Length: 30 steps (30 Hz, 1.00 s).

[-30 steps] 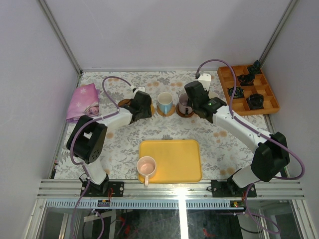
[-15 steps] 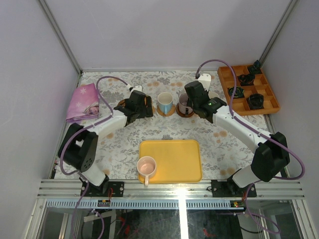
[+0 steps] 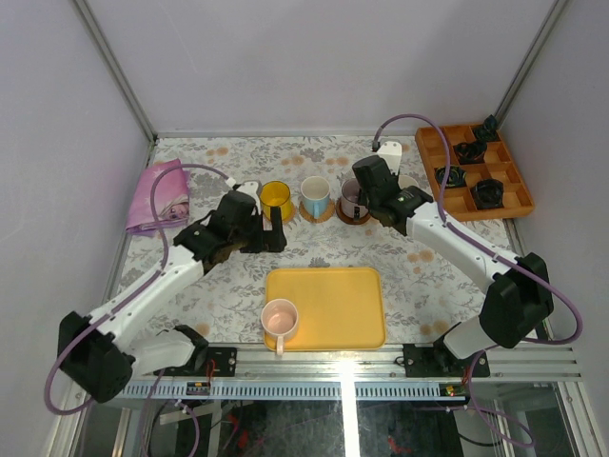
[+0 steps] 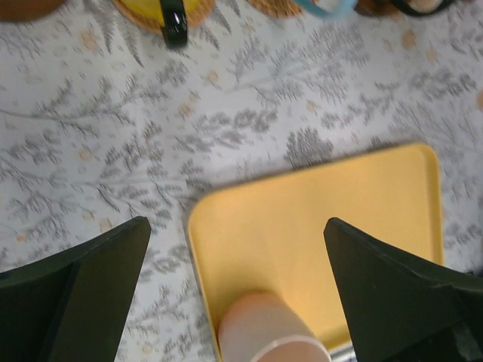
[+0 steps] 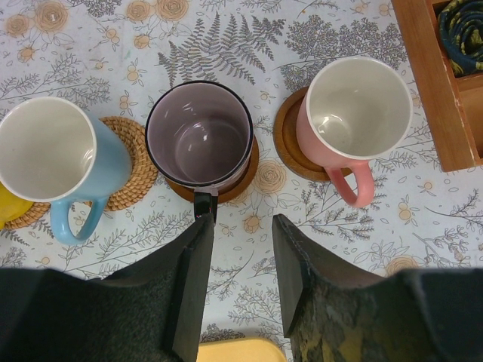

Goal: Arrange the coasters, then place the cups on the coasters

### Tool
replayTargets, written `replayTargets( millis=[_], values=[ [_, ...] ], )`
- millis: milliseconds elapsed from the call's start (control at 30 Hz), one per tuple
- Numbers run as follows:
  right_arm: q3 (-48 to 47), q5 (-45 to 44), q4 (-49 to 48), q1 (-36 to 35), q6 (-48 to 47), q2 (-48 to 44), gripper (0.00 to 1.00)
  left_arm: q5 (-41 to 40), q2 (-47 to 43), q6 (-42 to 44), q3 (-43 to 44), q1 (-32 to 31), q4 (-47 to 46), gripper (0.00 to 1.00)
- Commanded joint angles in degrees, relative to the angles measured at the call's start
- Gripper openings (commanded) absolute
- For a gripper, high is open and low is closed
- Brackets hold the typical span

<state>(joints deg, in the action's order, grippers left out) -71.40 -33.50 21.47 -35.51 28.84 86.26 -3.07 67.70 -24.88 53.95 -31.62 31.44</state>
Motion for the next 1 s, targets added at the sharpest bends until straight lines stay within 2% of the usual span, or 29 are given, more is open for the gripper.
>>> replayTargets(
  millis=[0,267,433,767,967],
  values=[
    [0.34,-1.70,-1.35,0.34,-2.20,-3.30,0.47,4.61,-6.21,-4.32,-2.24,-2.86,8.53,1.00],
    [1.81,-1.56,-1.56,0.35,-3.08,-4.65,0.71,5.57,-14.18,-11.62,-4.68,-11.12,15.34,1.00],
    [3.78,-0.50,-2.33,0.35,-2.20,-5.86,0.84,5.38,-16.21,-16.93,-7.20,-17.66,18.55,1.00],
    [7.57,0.76,-2.30,0.35,-1.51,-9.09,0.89,3.61,-17.07,-28.61,-11.12,-29.96,19.62,1.00],
    [9.71,0.90,-3.00,0.35,-1.30,-11.38,0.89,0.83,-13.17,-30.46,-11.25,-34.30,20.19,1.00]
  ],
)
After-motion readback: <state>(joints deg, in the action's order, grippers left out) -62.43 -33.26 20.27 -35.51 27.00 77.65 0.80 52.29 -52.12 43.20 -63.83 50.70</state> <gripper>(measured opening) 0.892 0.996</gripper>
